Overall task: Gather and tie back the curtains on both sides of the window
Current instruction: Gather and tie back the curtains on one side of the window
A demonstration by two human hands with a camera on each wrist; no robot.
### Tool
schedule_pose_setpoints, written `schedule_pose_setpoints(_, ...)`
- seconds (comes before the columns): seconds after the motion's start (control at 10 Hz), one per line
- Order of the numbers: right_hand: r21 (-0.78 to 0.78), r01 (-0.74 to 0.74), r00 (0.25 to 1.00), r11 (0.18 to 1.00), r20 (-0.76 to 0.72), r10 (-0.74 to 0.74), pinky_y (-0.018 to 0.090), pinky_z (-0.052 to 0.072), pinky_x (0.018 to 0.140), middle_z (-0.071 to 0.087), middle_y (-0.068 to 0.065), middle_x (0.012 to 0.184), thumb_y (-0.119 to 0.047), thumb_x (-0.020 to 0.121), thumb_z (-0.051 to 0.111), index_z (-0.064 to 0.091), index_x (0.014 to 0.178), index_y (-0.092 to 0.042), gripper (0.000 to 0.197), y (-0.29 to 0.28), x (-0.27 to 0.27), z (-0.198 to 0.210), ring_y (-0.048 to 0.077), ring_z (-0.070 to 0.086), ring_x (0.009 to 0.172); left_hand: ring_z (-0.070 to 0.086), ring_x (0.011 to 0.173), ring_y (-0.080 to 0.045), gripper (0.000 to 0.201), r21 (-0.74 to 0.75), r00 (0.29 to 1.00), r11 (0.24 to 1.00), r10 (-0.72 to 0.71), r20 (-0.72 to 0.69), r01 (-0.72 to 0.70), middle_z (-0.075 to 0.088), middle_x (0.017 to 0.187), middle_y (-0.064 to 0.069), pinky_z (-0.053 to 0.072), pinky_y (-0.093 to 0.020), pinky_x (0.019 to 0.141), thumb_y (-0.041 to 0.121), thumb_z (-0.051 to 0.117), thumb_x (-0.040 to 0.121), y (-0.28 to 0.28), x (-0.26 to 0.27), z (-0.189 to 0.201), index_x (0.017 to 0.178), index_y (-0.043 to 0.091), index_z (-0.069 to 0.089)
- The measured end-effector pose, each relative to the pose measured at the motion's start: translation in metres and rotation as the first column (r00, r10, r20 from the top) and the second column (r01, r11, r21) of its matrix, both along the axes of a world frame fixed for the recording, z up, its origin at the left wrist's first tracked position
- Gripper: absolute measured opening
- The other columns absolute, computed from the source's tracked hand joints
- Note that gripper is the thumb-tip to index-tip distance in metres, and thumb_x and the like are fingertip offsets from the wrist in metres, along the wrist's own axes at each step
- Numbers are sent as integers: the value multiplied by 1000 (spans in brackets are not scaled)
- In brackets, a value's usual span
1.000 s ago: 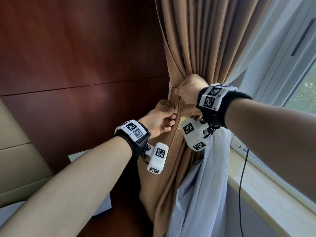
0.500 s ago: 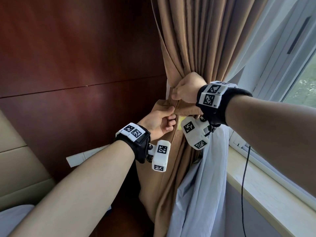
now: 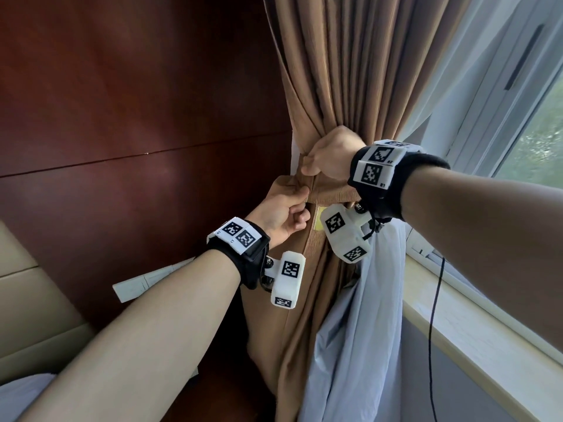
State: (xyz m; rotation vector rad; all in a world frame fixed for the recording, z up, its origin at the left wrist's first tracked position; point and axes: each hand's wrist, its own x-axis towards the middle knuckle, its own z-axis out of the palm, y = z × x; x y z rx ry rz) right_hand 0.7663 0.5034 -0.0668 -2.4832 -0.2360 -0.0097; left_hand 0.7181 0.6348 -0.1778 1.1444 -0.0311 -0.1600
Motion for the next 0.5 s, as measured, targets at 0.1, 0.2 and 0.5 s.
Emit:
schedule_pose_setpoints(0.1,0,-21,1000,1000,0,21,30,53,78,68,3,101,-18,83,84,77,111,-15,29,0,-7,2,16,61,90,36,53,-14,15,65,999,998,5,34,-7,34,53,6,27,-25,50,10,54,106,1,-4,0,99,20,46)
schedule_pose_setpoints(0.2,-25,-13,1000,1000,-16,13,18,52,51,68,-2,80,-15,87,82,70,85,-21,13,-1,-17,4,10,67,62,39,52,-14,17,183,998,983,20,56,-30,36,51,8,29,-24,49,14,56,106,0,-6,3,116,20,44)
schedule_pose_setpoints(0.5,4,78,997,997,17,-78,24,59,58,72,5,79,-25,98,71,74,114,-8,24,4,-39,3,11,69,61,49,44,-11,20,227,997,971,76,26,-80,38,48,7,35,-21,49,33,64,101,-2,-20,-9,91,21,52)
